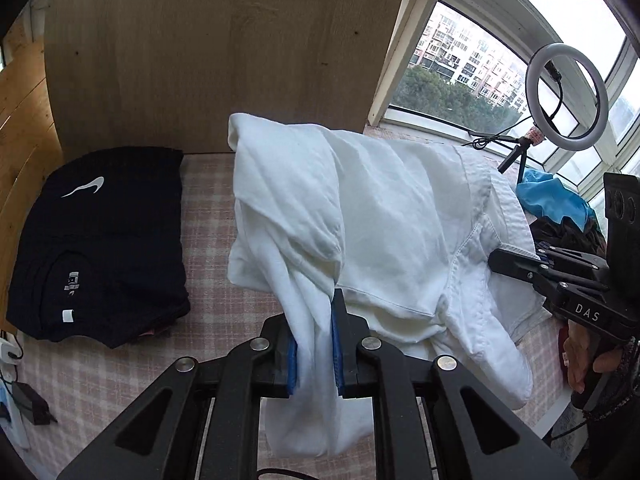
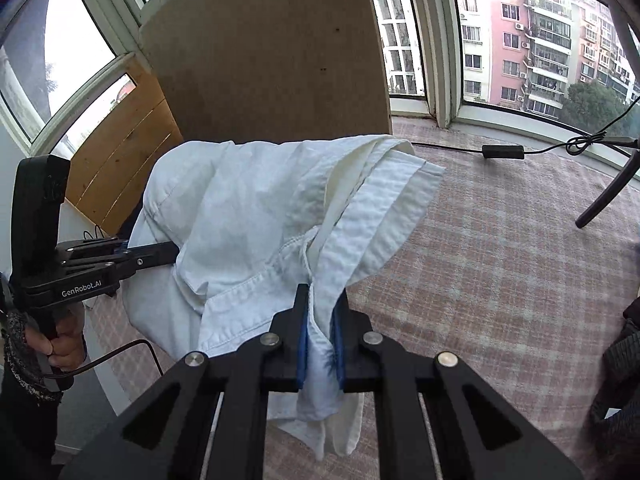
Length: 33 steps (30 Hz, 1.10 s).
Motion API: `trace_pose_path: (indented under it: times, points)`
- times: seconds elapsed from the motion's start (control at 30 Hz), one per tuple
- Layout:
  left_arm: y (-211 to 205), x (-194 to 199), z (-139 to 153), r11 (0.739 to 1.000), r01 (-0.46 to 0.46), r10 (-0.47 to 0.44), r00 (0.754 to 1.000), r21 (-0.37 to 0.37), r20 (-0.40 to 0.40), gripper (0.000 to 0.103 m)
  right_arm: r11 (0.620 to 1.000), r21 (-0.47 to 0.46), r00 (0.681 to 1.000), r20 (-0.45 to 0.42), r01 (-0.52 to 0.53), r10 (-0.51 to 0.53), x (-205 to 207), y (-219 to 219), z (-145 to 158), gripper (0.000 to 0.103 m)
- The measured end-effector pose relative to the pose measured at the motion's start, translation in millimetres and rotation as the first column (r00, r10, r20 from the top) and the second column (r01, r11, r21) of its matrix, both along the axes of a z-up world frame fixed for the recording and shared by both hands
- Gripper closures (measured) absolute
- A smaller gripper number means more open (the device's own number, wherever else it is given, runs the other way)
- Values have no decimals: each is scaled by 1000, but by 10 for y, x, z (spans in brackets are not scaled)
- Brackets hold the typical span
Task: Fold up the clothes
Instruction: 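Carry the folded shirt with both grippers onto the navy Nike shirt and release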
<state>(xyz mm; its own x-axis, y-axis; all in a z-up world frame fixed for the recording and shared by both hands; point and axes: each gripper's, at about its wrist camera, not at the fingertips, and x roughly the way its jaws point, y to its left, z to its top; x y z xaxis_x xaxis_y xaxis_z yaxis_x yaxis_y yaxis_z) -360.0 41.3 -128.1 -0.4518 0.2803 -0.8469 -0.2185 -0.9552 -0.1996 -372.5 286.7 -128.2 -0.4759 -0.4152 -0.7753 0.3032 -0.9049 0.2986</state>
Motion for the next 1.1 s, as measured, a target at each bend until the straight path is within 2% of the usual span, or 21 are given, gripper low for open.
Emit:
trace_pose_path:
  times: [0.2, 0.47, 0.7, 0.87, 1.1]
  points:
    - [-863, 121, 276, 995, -80, 75, 994, -57, -82, 91, 996, 22, 993, -78, -83, 84, 7, -970, 278, 93]
    - [-1829, -124, 385, 986, -115, 100, 987, -119, -128, 91, 997, 26, 992, -93, -78, 81, -214, -2063, 354, 93]
    - [-2351, -661, 157, 989, -93, 82, 992, -116, -101, 91, 998, 54, 998, -49, -38, 40, -587, -2655, 169, 93]
    - [-2561, -1129, -150, 995, -74, 70, 996, -74, -47, 91, 998, 57, 1000, 4, 3, -3, -969, -2786, -13, 93]
    - [-2664, -1579, -607, 996, -51, 53, 998, -72, 32, 90, 996, 83, 995, 99, 21, -29, -1369, -2853, -427, 93]
